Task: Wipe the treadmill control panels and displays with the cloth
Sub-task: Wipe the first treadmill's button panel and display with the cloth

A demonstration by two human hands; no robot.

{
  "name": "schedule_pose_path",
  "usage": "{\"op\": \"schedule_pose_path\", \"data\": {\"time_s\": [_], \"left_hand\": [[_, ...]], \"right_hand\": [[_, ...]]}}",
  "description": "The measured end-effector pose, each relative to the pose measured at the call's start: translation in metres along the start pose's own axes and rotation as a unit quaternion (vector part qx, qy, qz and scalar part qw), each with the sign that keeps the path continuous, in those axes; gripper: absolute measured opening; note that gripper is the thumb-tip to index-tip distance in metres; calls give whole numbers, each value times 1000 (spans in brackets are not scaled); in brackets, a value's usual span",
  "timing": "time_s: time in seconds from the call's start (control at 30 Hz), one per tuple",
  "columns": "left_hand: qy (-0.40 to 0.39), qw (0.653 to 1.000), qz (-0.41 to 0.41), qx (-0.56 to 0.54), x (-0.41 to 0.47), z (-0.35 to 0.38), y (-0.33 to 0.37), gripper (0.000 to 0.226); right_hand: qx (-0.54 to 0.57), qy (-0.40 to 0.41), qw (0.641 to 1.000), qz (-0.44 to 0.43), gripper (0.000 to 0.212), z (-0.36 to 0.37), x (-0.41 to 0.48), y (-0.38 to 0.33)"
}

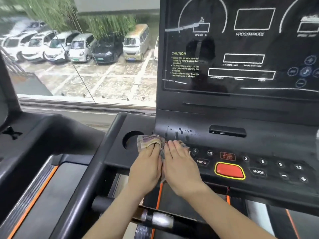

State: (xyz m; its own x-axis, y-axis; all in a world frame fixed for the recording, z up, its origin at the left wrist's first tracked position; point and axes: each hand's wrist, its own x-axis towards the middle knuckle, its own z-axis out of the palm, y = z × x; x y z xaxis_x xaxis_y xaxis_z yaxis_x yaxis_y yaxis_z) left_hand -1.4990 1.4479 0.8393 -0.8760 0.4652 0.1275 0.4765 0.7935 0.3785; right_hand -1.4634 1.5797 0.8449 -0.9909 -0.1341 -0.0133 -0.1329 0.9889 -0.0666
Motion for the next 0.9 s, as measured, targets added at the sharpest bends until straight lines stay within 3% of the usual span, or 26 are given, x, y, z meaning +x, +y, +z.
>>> {"op": "schedule_pose_path", "data": {"time_s": [0.17,0.27,0.33,0.53,0.7,0.9], "left_hand": [[9,1000,-16,-24,57,-2,-6,50],[17,998,56,13,31,3,-8,46],[-6,998,52,29,6,1,-3,48],[21,992,86,86,24,12,0,51],[-13,992,63,108,64,14,6,57],[38,996,36,69,28,2,20,29]], "right_hand": [[14,6,998,54,72,-17,48,4],[36,20,996,75,58,-2,20,-1],[42,31,996,77,53,5,-12,-4],[44,16,994,100,54,-6,2,12],[50,25,991,119,61,-9,38,28],[128,104,985,50,46,-8,3,47]]}}
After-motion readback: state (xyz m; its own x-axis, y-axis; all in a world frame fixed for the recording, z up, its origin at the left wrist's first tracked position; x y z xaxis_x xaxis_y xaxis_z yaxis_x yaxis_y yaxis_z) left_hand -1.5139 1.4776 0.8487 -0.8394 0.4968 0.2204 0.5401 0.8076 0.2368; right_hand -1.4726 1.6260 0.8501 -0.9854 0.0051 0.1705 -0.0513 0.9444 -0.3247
